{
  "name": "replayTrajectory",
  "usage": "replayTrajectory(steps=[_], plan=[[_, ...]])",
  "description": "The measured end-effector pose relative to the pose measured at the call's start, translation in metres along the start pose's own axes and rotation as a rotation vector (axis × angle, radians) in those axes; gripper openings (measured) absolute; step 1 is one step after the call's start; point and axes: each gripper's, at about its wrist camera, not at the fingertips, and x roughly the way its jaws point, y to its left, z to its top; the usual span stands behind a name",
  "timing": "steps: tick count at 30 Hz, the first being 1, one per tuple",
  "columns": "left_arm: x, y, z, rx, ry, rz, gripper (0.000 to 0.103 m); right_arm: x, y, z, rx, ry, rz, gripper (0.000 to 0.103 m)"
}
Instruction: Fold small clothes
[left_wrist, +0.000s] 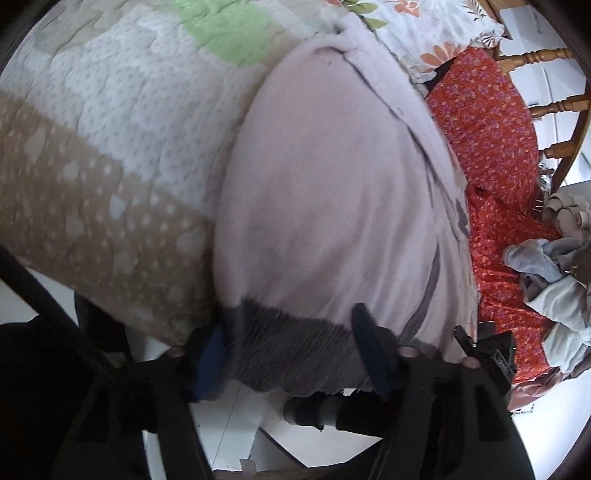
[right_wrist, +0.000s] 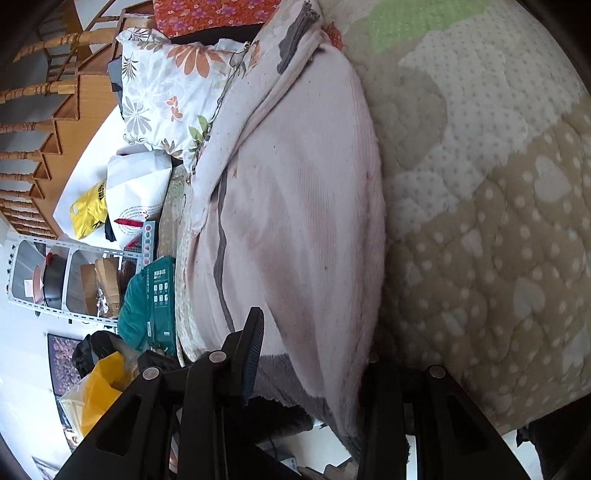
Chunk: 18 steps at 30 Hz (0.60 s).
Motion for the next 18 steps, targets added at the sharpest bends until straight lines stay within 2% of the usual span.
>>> replayTrajectory(steps=[7, 17, 18], plan=[[0.001, 0.003, -0.004, -0.006, -0.006, 0.018, 0.052, -0.004, -0.002, -0.009, -0.012, -0.007, -0.013, 0.036], [0.024, 0.001, -0.02, 0.009, 0.097, 0.071, 0.054, -0.015, -0.011, -0.042, -0.018, 0.011, -0.094, 0.036], [0.024, -0.001, -0.021, 0.018, 0.092, 0.089, 0.045, -0.015, -0.011, -0.046, -0.026, 0.01, -0.111, 0.036]])
